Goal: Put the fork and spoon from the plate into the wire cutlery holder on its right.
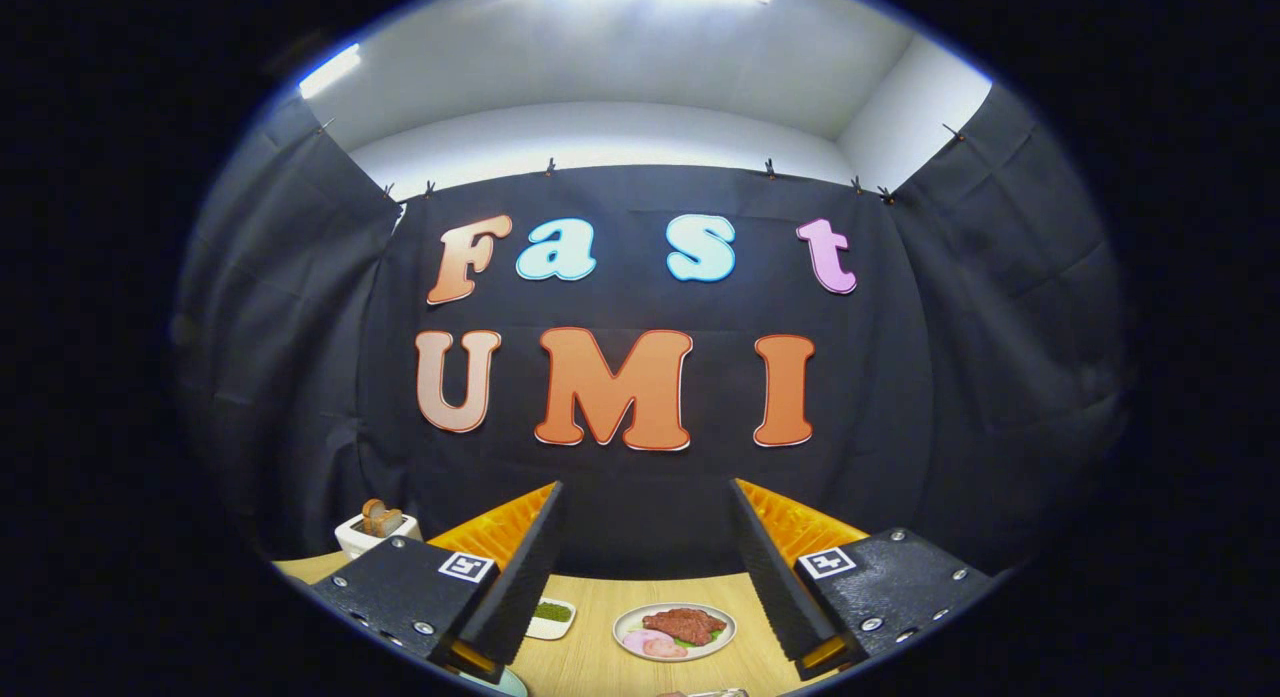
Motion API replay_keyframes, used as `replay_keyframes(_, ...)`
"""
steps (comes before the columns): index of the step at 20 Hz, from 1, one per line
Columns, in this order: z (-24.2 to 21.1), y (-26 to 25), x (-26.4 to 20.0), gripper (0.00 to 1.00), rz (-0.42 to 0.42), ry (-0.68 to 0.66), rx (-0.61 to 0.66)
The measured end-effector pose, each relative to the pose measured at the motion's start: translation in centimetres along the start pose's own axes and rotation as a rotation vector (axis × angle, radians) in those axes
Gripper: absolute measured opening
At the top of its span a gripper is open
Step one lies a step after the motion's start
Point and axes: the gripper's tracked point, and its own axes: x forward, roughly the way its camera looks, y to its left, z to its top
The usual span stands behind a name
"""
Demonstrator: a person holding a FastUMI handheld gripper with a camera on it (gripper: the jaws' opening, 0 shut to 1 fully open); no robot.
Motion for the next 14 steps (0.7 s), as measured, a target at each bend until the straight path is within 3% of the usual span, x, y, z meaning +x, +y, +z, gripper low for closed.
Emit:
replay_keyframes(3,-2.5,1.8,0.2,0.97,-0.018,0.106,-0.029)
replay_keyframes(8,-3.6,6.4,1.1,0.97,0.035,0.154,-0.022)
replay_keyframes(14,-6.9,13.4,1.1,0.97,0.170,0.250,-0.012)
